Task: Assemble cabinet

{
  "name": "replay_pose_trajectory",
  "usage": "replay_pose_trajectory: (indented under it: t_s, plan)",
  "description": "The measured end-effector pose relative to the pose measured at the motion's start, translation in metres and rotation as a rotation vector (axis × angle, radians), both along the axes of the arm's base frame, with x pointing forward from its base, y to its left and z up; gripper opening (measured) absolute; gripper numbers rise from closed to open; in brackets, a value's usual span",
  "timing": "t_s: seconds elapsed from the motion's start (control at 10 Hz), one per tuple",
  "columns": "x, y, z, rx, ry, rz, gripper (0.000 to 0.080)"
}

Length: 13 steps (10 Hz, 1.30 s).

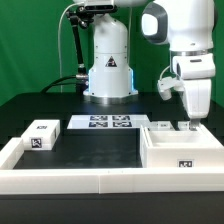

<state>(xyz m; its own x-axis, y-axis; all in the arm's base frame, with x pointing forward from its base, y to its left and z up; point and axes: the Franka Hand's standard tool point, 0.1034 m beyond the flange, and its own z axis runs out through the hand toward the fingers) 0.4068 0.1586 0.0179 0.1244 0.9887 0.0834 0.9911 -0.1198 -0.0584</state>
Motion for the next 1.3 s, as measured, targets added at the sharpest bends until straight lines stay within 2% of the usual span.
replay_pose_trajectory:
  t_s: [0.2, 0.3, 0.4, 0.5, 1.0, 1.1, 1.3]
  plan:
    - [-0.003, 0.001, -0.006, 0.002, 0.013, 0.0, 0.0402]
    - [-0.003, 0.001, -0.006, 0.002, 0.014, 0.0, 0.0402]
    - [-0.003, 0.001, -0.006, 0.002, 0.014, 0.0, 0.0215]
    - [-0.003, 0.001, -0.006, 0.002, 0.012, 0.0, 0.0084]
    - [0.001, 0.0, -0.002, 0.004, 0.0, -0.005, 0.007]
    - [0.002, 0.0, 0.001, 0.002, -0.005, -0.012, 0.007]
    - [0.004, -0.001, 0.018, -0.01, -0.026, -0.024, 0.007]
